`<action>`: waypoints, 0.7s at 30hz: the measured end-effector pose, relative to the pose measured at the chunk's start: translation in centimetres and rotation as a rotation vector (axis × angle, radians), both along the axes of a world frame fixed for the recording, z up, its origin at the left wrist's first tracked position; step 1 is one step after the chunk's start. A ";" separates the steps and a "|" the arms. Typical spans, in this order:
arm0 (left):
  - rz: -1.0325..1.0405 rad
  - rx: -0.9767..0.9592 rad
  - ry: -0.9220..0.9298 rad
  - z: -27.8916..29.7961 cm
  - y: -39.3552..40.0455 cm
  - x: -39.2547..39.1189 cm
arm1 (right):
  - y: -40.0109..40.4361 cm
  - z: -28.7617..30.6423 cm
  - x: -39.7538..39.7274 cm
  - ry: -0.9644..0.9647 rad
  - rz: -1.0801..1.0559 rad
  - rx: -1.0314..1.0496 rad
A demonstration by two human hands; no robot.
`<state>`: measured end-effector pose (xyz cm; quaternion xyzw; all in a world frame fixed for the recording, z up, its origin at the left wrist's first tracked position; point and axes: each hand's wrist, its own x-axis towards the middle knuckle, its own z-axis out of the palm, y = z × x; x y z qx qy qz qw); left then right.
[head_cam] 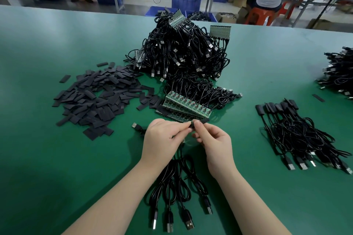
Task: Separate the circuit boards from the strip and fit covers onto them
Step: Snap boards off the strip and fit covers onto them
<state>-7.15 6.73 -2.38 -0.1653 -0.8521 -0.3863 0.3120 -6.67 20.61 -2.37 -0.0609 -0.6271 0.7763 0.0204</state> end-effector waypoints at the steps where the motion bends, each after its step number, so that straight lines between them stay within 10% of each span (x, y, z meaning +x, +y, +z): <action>1: -0.002 -0.002 0.001 0.0 0.0 0.0 | 0.1 0.1 0.0 -0.004 0.003 0.001; 21: -0.018 -0.022 0.047 0.0 -0.5 -0.3 | 0.4 -0.1 0.0 0.024 0.040 -0.030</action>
